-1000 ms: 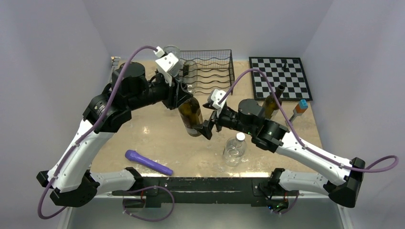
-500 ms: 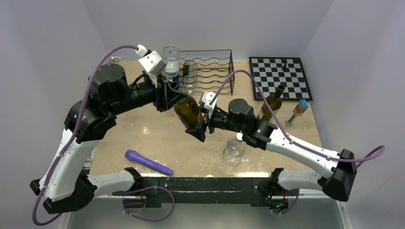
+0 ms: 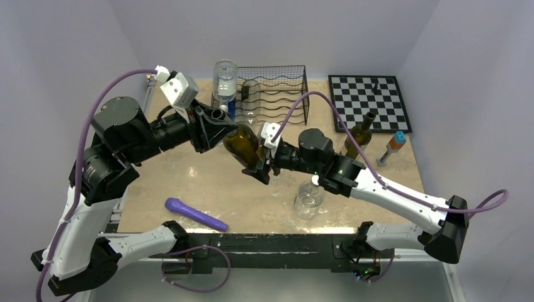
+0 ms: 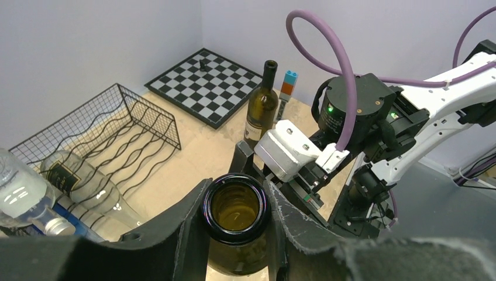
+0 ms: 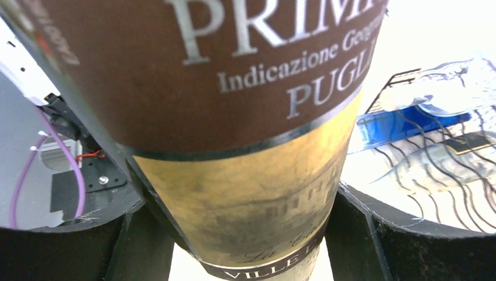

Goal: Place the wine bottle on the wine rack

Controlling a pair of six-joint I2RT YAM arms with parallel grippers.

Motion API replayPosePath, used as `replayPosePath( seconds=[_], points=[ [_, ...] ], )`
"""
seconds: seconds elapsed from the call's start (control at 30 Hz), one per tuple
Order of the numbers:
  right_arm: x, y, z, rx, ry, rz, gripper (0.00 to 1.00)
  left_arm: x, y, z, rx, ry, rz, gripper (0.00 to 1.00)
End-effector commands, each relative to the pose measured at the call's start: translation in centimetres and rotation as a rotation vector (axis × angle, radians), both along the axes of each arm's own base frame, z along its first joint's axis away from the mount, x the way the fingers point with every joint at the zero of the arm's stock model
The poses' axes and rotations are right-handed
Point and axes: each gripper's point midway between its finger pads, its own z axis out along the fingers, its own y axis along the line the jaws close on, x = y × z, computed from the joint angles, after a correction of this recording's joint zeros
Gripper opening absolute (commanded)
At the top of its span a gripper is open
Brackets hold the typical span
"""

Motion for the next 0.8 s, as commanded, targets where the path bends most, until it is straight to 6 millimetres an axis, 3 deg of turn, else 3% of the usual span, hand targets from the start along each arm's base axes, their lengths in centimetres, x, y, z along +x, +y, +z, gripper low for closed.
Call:
replayPosePath(
  seconds=[0.0, 0.03, 0.17, 0.23, 0.27, 0.47, 0.77],
  points=[
    [3.1, -3.0, 6.3, 0.118, -0.100, -0.220, 0.00, -3.5, 0.8, 4.3, -0.134, -0.164, -0.100, 0.16],
    [3.3, -3.5, 7.0, 0.126, -0.117, -0.242, 0.00, -3.7, 1.0, 4.3, -0.138, -0.175, -0.100, 0.23],
    [3.7, -5.4, 10.4, 0.169, -0.216, -0.307, 0.00, -4.0, 1.5, 4.2, -0.152, -0.215, -0.095, 0.70],
    [3.8, -6.4, 12.2, 0.185, -0.273, -0.336, 0.00, -4.0, 1.8, 4.1, -0.156, -0.220, -0.077, 0.85],
    [3.9, -6.9, 13.0, 0.189, -0.302, -0.352, 0.00, -3.8, 2.0, 4.1, -0.153, -0.218, -0.061, 0.98],
    [5.3, -10.7, 16.4, 0.136, -0.476, -0.512, 0.00, -2.6, 4.0, 3.7, -0.115, -0.202, 0.070, 0.99],
    [7.1, -13.5, 15.4, -0.095, -0.764, -0.632, 0.00, -3.2, 6.0, 4.3, -0.114, -0.242, 0.126, 0.99]
  ],
)
